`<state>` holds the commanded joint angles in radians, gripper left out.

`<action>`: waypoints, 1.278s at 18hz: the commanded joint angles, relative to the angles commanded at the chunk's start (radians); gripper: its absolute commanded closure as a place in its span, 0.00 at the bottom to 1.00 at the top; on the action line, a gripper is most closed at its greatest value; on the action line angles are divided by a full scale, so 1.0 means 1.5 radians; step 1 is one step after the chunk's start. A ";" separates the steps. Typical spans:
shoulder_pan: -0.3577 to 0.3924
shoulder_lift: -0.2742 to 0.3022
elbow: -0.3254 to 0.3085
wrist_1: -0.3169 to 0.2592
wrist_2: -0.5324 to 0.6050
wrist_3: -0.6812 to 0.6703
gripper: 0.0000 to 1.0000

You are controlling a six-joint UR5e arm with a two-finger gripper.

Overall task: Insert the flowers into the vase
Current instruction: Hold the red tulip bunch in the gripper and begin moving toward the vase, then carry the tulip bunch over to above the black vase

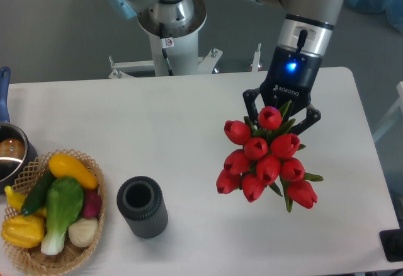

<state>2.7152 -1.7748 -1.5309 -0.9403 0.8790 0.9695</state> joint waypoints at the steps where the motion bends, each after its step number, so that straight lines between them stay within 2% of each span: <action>1: -0.001 0.001 -0.002 0.001 0.002 0.000 0.87; 14: -0.004 0.001 -0.013 0.008 -0.023 -0.001 0.87; 19: -0.012 -0.019 -0.013 0.068 -0.081 -0.002 0.87; 23: -0.028 -0.050 -0.012 0.099 -0.162 0.004 0.87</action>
<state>2.6738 -1.8499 -1.5493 -0.7917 0.6355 0.9756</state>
